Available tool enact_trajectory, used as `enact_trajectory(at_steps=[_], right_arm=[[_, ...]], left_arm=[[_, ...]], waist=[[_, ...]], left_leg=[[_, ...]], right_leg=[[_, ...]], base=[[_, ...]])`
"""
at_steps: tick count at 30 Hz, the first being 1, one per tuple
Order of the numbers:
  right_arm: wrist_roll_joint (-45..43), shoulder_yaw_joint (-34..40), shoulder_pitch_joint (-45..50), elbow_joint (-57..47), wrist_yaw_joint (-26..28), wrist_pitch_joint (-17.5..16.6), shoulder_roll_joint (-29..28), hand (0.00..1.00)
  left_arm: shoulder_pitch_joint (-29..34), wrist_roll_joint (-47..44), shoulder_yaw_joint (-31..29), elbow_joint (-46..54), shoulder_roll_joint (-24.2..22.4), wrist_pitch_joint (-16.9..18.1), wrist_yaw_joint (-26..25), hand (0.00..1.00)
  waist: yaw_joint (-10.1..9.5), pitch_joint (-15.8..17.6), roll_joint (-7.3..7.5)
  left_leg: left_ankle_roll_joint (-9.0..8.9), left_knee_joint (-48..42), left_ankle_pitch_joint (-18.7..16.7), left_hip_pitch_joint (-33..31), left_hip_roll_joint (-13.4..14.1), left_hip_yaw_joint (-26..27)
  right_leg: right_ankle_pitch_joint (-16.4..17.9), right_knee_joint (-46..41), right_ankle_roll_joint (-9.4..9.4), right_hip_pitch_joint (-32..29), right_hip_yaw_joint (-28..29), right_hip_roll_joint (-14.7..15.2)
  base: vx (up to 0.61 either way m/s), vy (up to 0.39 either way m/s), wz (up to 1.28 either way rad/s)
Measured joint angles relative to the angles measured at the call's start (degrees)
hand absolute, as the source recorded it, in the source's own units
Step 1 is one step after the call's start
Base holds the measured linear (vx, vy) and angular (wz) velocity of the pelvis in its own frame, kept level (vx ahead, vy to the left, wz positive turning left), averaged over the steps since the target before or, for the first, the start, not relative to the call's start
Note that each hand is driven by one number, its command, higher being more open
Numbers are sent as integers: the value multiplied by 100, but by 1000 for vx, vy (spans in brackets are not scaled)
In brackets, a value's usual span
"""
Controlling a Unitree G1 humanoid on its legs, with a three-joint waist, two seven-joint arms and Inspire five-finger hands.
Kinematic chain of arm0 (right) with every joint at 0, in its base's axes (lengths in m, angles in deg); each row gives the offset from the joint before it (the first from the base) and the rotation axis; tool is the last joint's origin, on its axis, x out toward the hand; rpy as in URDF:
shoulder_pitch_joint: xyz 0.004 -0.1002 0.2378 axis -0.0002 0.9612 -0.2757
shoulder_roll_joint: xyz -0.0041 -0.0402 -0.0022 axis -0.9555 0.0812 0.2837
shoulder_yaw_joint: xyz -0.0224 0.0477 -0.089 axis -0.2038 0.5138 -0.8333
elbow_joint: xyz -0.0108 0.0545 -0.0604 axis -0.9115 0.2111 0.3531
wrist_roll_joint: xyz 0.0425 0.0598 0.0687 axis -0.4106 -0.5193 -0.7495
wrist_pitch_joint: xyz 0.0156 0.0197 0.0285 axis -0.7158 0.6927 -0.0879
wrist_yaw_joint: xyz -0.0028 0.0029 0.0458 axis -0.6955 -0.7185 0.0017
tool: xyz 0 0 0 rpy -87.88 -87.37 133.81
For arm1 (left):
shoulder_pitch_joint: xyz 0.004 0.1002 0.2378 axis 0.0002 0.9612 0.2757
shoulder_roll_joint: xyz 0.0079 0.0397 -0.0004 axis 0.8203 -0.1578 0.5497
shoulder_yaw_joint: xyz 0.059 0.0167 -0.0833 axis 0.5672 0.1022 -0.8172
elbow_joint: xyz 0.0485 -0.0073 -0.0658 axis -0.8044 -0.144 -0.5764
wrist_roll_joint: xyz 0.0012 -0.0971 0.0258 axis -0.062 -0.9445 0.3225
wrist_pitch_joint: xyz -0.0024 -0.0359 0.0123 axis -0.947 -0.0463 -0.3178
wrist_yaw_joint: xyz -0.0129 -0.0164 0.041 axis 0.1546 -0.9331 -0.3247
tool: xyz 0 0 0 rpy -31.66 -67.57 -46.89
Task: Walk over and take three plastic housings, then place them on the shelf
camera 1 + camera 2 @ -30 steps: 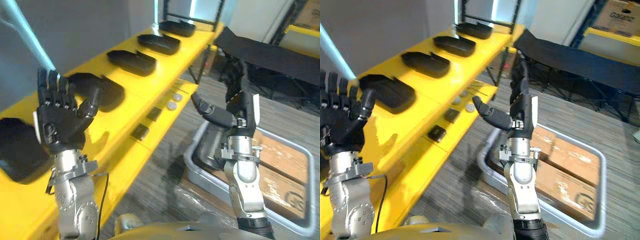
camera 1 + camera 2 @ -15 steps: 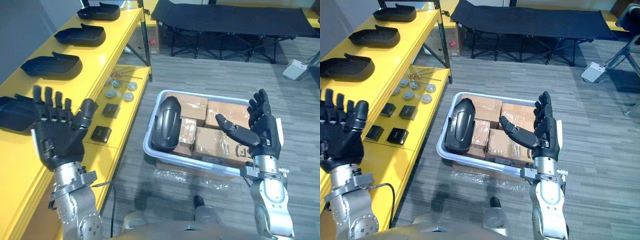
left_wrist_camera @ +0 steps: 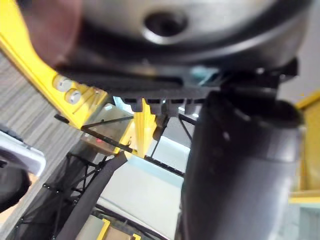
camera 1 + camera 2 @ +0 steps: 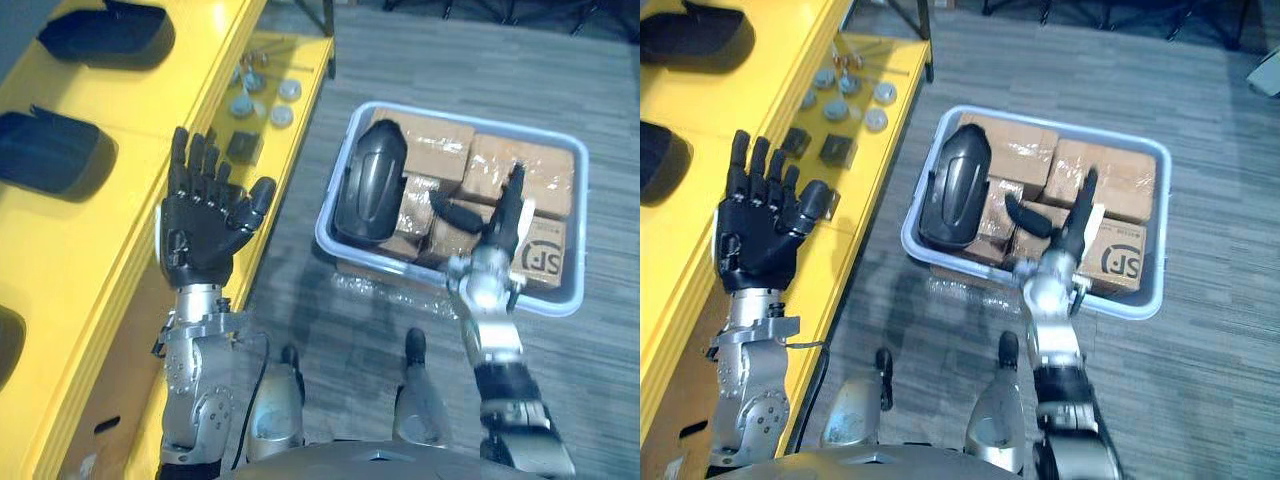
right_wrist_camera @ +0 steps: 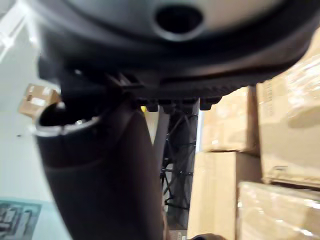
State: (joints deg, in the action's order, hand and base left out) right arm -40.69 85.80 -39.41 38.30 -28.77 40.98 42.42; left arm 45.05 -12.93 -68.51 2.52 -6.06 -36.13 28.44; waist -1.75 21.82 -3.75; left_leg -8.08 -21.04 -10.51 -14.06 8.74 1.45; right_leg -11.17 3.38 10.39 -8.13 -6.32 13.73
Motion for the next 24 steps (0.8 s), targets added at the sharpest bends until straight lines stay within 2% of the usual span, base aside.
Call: enact_trajectory(at_steps=[4, 8, 11, 14, 16, 17, 19, 24], right_arm=[[42, -96, -477, 325, -68, -24, 235, 100], [35, -246, -869, 875, -64, -26, 435, 100], [-2, -320, -1076, 1140, 11, -13, 587, 100], [-8, -327, -1442, 1523, 165, 108, 694, 100], [-1, -516, -1767, 2099, 381, 360, 903, 100], [-2, -537, -1834, 2257, 430, 411, 942, 0], [83, -564, -1928, 2550, 507, 546, 1054, 0], [333, -785, -2391, 3093, 840, 1037, 1579, 0]], left_arm=[[-84, -20, 64, -118, 69, -14, -4, 100], [-184, -25, 141, -168, 71, -13, 27, 100], [-294, -25, 278, -263, 89, -13, 39, 100], [-461, -24, 498, -479, 162, -14, 40, 100], [-639, -24, 633, -726, 275, -15, 39, 100], [-653, -24, 666, -775, 287, -16, 39, 100], [-764, -24, 750, -839, 290, -28, 41, 100], [-794, -23, 752, -842, 320, -30, 39, 100]], waist=[[-159, 135, 36], [-278, 347, -7], [-290, 417, -55], [-284, 489, -98], [-316, 510, -128], [-333, 516, -140], [-413, 537, -183], [-436, 540, -190]], left_leg=[[-1, -81, 19, -201, -22, -151], [-4, -75, 56, -269, -50, -256], [-3, -70, 79, -317, -74, -339], [6, -71, 101, -340, -111, -373], [10, -80, 105, -349, -114, -380], [11, -81, 107, -350, -114, -384], [11, -85, 119, -373, -117, -410], [15, -103, 147, -391, -120, -483]], right_leg=[[-23, -2, -14, -59, -193, 3], [-43, -17, -29, -59, -382, 15], [-43, -26, -29, -57, -481, 27], [-43, -33, -28, -57, -527, 55], [-43, -36, -28, -57, -530, 58], [-43, -40, -28, -57, -532, 58], [-42, -42, -28, -58, -556, 58], [-24, -150, -48, -60, -618, 55]], base=[[-23, 7, 19], [6, 8, 13], [0, 9, 15], [-2, 10, 6], [0, 0, 0], [0, 0, 0], [-21, 9, 6], [-38, 13, 7]])
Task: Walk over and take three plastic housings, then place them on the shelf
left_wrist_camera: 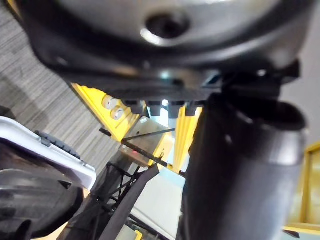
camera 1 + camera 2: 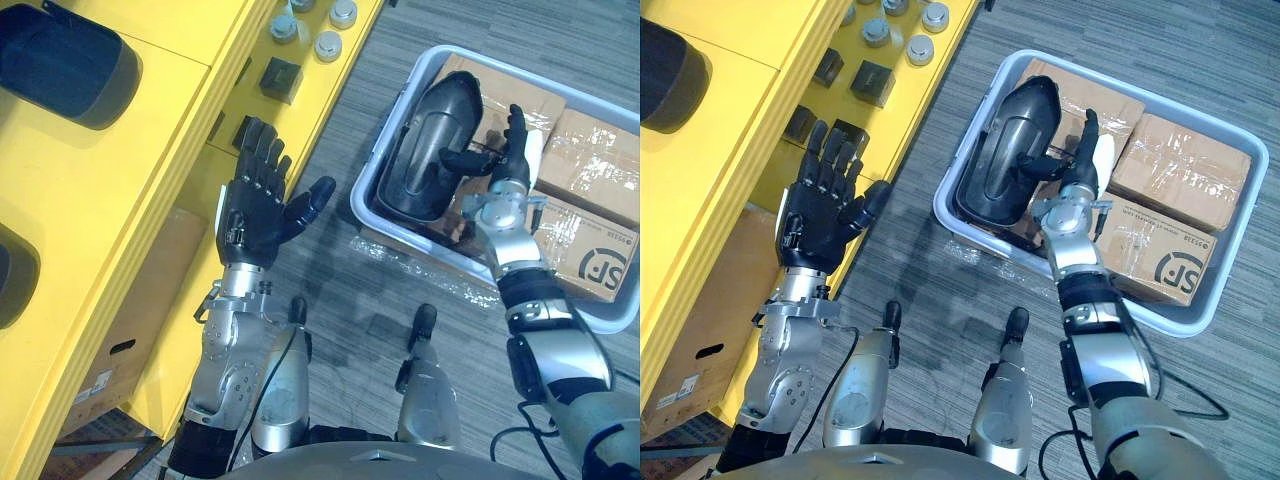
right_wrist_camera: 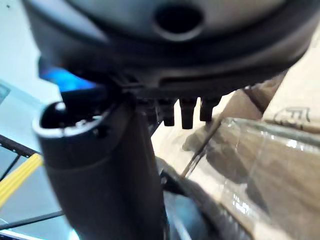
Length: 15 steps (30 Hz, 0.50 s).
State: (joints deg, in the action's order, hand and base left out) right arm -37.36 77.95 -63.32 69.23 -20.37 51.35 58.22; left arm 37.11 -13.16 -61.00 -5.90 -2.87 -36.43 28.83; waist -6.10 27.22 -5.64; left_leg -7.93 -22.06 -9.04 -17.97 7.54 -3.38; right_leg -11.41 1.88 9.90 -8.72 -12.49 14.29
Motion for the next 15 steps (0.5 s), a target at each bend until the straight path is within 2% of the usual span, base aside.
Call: enact_trajectory(at_steps=[3, 8, 13, 15], right_arm=[[301, -102, -168, 257, 137, 346, 202, 0], [1083, -309, -171, 438, 306, 731, 151, 0], [1233, -192, 11, 438, 364, 1163, 87, 0], [1232, -32, 204, 433, 293, 1186, 80, 0]], left_arm=[[-5, 0, 71, 0, 157, -3, -5, 100], [-1, 0, 201, 0, 193, -20, -17, 100], [92, -19, 195, 28, 212, -34, -4, 100], [218, -93, 172, 108, 257, -104, 44, 100]], waist=[[-9, 10, -20], [-6, 38, -78], [-29, 36, -82], [-43, 30, -81]], left_leg=[[-18, 25, 54, -4, 1, -58], [-41, 172, 209, 59, 2, -118], [-60, 410, 308, 371, 13, -128], [-67, 489, 316, 516, 14, -142]], right_leg=[[44, -69, -39, 0, -86, -1], [46, -74, -40, 41, -170, -6], [80, -70, -79, 299, -242, -8], [120, -72, -94, 431, -277, -8]], base=[[-50, 4, 7], [-27, -4, 7], [-5, -3, 6], [2, 2, 8]])
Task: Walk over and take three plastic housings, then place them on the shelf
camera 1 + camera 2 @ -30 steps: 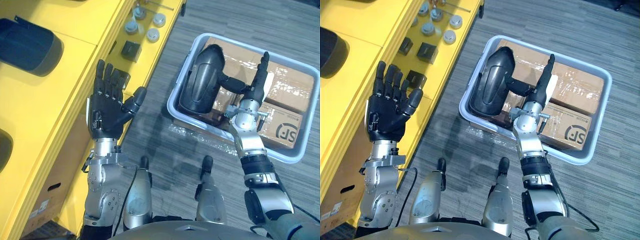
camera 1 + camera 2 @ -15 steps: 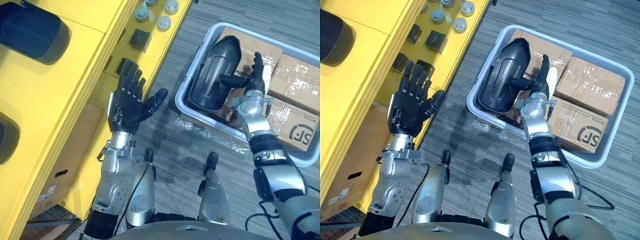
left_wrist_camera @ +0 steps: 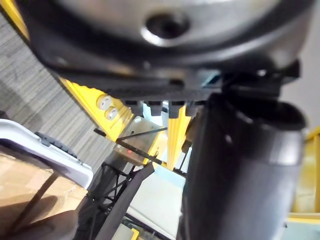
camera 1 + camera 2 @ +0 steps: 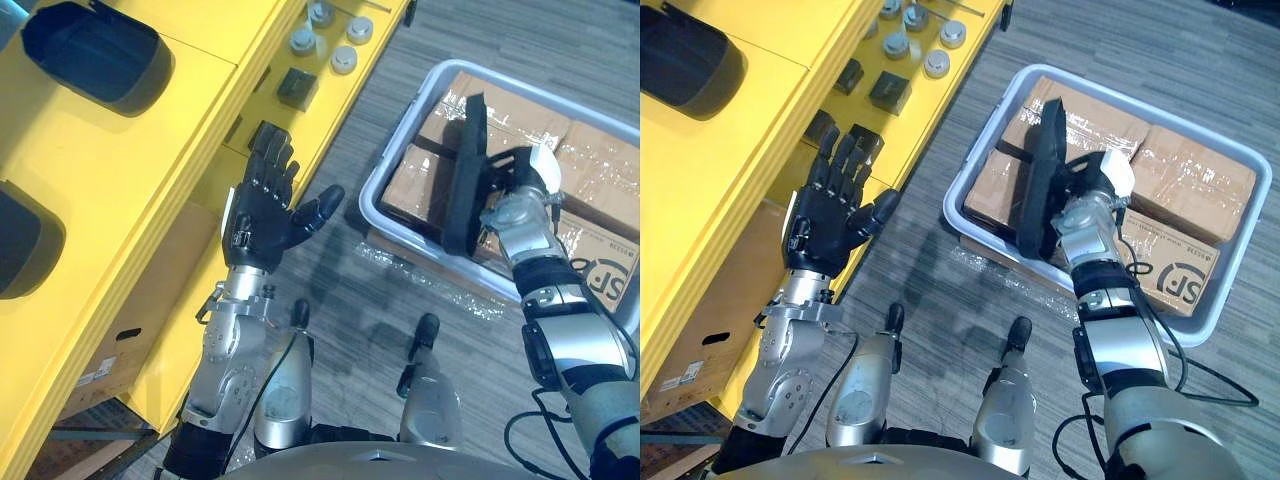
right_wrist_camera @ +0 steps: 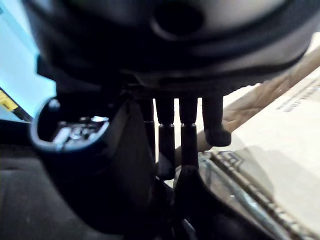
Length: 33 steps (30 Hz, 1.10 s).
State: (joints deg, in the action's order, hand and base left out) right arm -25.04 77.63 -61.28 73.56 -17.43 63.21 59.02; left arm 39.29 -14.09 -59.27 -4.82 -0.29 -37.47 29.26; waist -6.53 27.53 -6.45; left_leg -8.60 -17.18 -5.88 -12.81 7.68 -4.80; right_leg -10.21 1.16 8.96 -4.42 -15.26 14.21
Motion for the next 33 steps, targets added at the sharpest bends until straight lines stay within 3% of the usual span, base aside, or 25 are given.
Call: enact_trajectory(at_steps=[3, 10, 14, 22, 26, 27, 33], right_arm=[[3, 196, 292, 3, -330, -11, -52, 0], [91, 412, 1100, -407, -876, -173, -298, 0], [689, 397, 1442, -1022, -1033, -492, -424, 0], [1095, 107, 1508, -1197, -1101, -912, -441, 0], [1097, -2, 1507, -1174, -1089, -912, -547, 0], [1015, -31, 1507, -1111, -1089, -912, -593, 100], [671, -46, 1509, -1086, -1108, -1085, -878, 100]], left_arm=[[157, -351, -22, 22, 113, -179, 201, 100], [474, -265, 271, -123, 227, -1329, 442, 100], [386, -102, 588, -414, 282, -1893, 679, 100], [-657, -162, 1219, -1303, 244, -2604, 681, 100], [-1029, -157, 1412, -1964, 55, -2665, 355, 100], [-1118, -154, 1414, -2120, 35, -2665, 227, 100], [-1325, 67, 1389, -2128, 46, -2608, -182, 100]], waist=[[-20, -49, 1], [2, -672, 79], [76, -1137, 178], [252, -1579, 418], [377, -1632, 483], [385, -1630, 500], [377, -1608, 538]], left_leg=[[8, 149, 41, 178, 4, 0], [-75, 595, 191, 544, 113, 141], [-98, 840, 206, 895, 239, 367], [-177, 1074, 225, 1334, 354, 643], [-202, 1187, 317, 1356, 383, 658], [-215, 1246, 360, 1350, 405, 661], [-225, 1235, 411, 1120, 405, 677]], right_leg=[[54, 3, -6, 129, -28, 0], [46, 172, 1, 291, -6, -83], [53, 214, -13, 391, 141, -182], [64, 308, -35, 585, 317, -287], [57, 312, -49, 534, 321, -317], [44, 314, -65, 495, 322, -338], [-32, 316, -89, 237, 365, -344]], base=[[5, 0, 1], [59, -12, -6], [54, -21, -25], [-18, -9, -18], [-18, 0, -1], [-2, -12, -3], [-2, -1, -1]])
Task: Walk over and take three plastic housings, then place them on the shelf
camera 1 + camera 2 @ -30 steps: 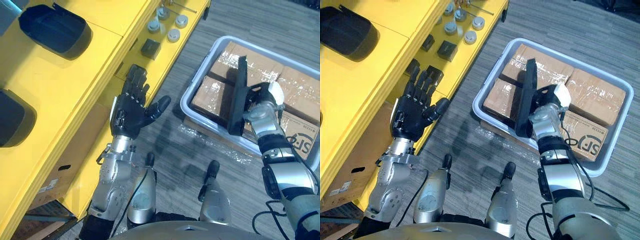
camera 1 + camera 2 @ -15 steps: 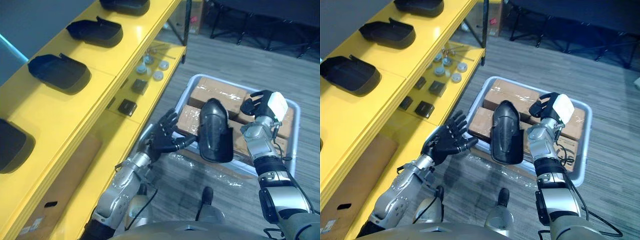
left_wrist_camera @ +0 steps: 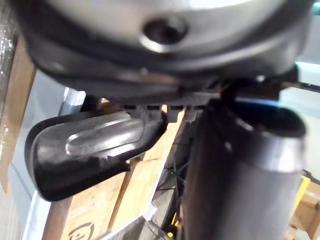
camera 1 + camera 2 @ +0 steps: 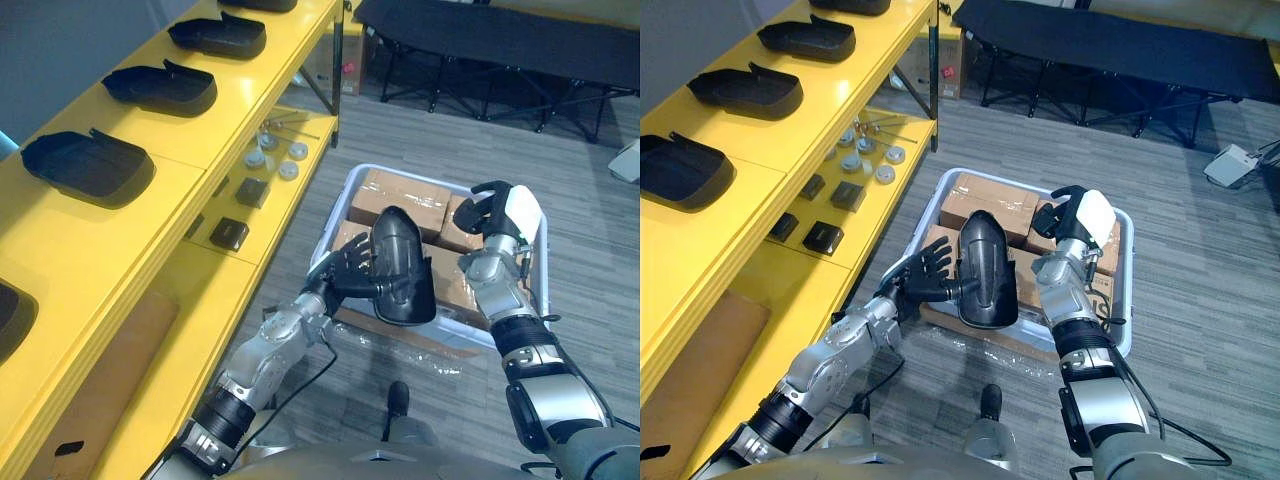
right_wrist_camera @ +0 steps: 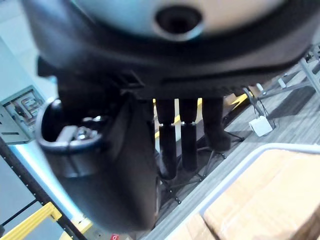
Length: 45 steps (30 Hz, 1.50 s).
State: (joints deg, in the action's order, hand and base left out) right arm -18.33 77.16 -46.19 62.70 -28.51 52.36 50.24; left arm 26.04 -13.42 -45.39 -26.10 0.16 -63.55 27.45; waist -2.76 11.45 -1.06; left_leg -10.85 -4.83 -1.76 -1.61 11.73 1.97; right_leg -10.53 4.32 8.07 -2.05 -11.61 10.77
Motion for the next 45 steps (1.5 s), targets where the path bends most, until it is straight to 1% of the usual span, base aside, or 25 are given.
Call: enact_trajectory(at_steps=[3, 5, 6, 7, 8, 9, 10, 11, 12, 13, 15, 17, 19, 24, 25, 28, 30, 31, 32, 35, 36, 37, 40, 43, 45], right_arm=[[-8, -1, 250, -214, -257, -269, -248, 100], [-119, 13, 549, -583, -455, -525, -338, 100], [-144, 29, 609, -617, -499, -594, -373, 100], [-178, 95, 702, -639, -567, -693, -466, 100], [-189, 131, 806, -641, -621, -730, -518, 100], [-213, 135, 853, -641, -626, -736, -523, 100], [-259, 163, 937, -641, -633, -754, -526, 100], [-276, 188, 972, -641, -641, -763, -531, 100], [-278, 237, 1031, -643, -679, -778, -532, 100], [-279, 270, 1052, -643, -706, -778, -533, 100], [-280, 288, 1069, -664, -716, -778, -534, 100], [-279, 287, 1141, -771, -716, -778, -553, 100], [-279, 290, 1202, -808, -715, -777, -603, 100], [-281, 361, 1309, -788, -649, -734, -608, 100], [-284, 388, 1308, -763, -579, -700, -607, 100], [-412, 409, 1280, -685, -504, -656, -598, 100], [-529, 421, 1217, -500, -317, -590, -544, 100], [-685, 417, 1165, -334, -166, -576, -474, 100], [-823, 431, 1104, -173, -39, -576, -406, 100], [-913, 468, 987, -6, 66, -600, -375, 100], [-941, 464, 890, 81, 66, -665, -317, 100], [-1001, 460, 741, 226, 84, -705, -206, 0], [-1125, 455, 308, 585, 221, -656, 126, 0], [-1113, 432, 73, 778, 419, -609, 248, 0], [-1001, 407, -2, 851, 351, -490, 317, 0]], left_arm=[[-7, 275, -28, 7, -15, 492, -354, 100], [-5, 282, -335, 146, -105, 1042, -677, 100], [-1, 287, -416, 184, -131, 1221, -789, 100], [12, 309, -583, 335, -156, 1521, -974, 100], [24, 375, -739, 519, -167, 1796, -1080, 100], [33, 447, -775, 612, -170, 1953, -1119, 100], [34, 501, -870, 824, -173, 2233, -1211, 100], [36, 511, -907, 929, -182, 2346, -1245, 100], [38, 516, -950, 1117, -204, 2532, -1289, 100], [38, 515, -963, 1237, -218, 2621, -1294, 100], [45, 516, -948, 1367, -234, 2706, -1294, 100], [94, 513, -935, 1368, -242, 2703, -1296, 100], [272, 507, -938, 1368, -285, 2695, -1300, 100], [361, 489, -955, 1367, -317, 2677, -1298, 100], [418, 486, -955, 1367, -318, 2671, -1268, 100], [480, 481, -958, 1368, -318, 2663, -1206, 100], [491, 467, -956, 1368, -317, 2647, -1165, 100], [491, 464, -956, 1370, -316, 2647, -1151, 100], [494, 451, -960, 1377, -313, 2646, -1141, 100], [542, 387, -1028, 1378, -291, 2600, -1047, 100], [546, 352, -1023, 1378, -237, 2580, -993, 100], [553, 255, -1010, 1378, -194, 2569, -920, 100], [638, 234, -992, 1377, -186, 2551, -765, 100], [706, 142, -999, 1376, -171, 2539, -758, 100], [715, 4, -995, 1375, -171, 2539, -757, 100]], waist=[[14, 14, 23], [3, 66, 104], [9, 79, 127], [36, 106, 171], [37, 138, 204], [37, 152, 217], [32, 199, 236], [30, 225, 239], [24, 290, 228], [27, 337, 220], [45, 462, 202], [77, 509, 199], [128, 583, 197], [135, 843, 147], [125, 873, 112], [106, 959, 76], [84, 1028, 40], [25, 1081, 22], [-24, 1161, -14], [-15, 1212, -29], [-18, 1254, -24], [-24, 1282, -26], [-26, 1298, -45], [-49, 1359, -81], [-95, 1371, -102]], left_leg=[[-4, 0, -10, -23, -5, 2], [-4, -28, -10, -138, -6, -6], [-3, -43, -10, -159, -6, -9], [-4, -83, -27, -196, -8, -13], [-1, -111, -49, -198, -12, -12], [4, -117, -58, -198, -14, -11], [4, -160, -88, -212, -15, -10], [6, -209, -116, -233, -13, -10], [4, -304, -169, -275, -13, -15], [10, -366, -198, -312, -14, -22], [15, -425, -226, -339, -14, -32], [15, -439, -226, -401, -15, -51], [16, -469, -259, -404, -16, -50], [22, -570, -306, -473, -20, -82], [26, -618, -321, -540, -22, -107], [26, -665, -321, -625, -26, -175], [29, -704, -320, -703, -37, -251], [35, -707, -315, -708, -37, -253], [37, -713, -310, -714, -39, -272], [38, -714, -285, -800, -58, -372], [41, -709, -271, -814, -61, -395], [46, -707, -263, -844, -70, -421], [66, -701, -202, -993, -130, -481], [60, -695, -161, -1005, -138, -549], [61, -689, -135, -1015, -138, -571]], right_leg=[[-1, 1, 0, -32, 19, -1], [-2, 1, 1, -126, 24, 0], [-2, 0, 1, -140, 24, -1], [-4, 0, 3, -156, 30, 0], [-4, -1, 3, -155, 58, 0], [-4, -2, 3, -155, 67, 0], [-4, -2, 3, -155, 75, 1], [-4, -2, 3, -155, 77, 1], [-4, -3, 4, -152, 81, 1], [-4, -3, 4, -160, 81, 4], [-4, -8, 5, -162, 83, 4], [-4, -8, 5, -208, 76, 3], [-3, -9, 5, -202, 79, 3], [-1, -20, 6, -199, 61, 8], [-1, -26, 7, -236, 42, 8], [-1, -35, 6, -255, -14, 8], [1, -47, 5, -262, -75, 13], [7, -79, 1, -286, -69, 13], [26, -130, 2, -291, -80, 18], [28, -135, 3, -306, -165, 26], [32, -144, 2, -306, -195, 30], [44, -169, 5, -329, -216, 42], [53, -247, 11, -461, -265, 104], [73, -312, 19, -468, -320, 112], [78, -326, 15, -468, -344, 114]], base=[[0, 0, 0], [0, 0, 0], [0, 0, 0], [0, 0, 0], [0, 0, 0], [-2, 18, -4], [0, 0, 0], [0, 0, 0], [0, 0, 0], [0, 0, 0], [0, 0, 0], [0, 0, 0], [0, 0, 0], [-8, 10, 3], [-18, 12, 8], [-21, 11, 10], [-29, 10, 13], [-28, 10, 10], [-33, 9, 5], [-32, 3, 15], [-27, 5, 12], [-35, 7, 12], [-41, 22, 12], [-19, 15, 11], [-14, 5, 8]])
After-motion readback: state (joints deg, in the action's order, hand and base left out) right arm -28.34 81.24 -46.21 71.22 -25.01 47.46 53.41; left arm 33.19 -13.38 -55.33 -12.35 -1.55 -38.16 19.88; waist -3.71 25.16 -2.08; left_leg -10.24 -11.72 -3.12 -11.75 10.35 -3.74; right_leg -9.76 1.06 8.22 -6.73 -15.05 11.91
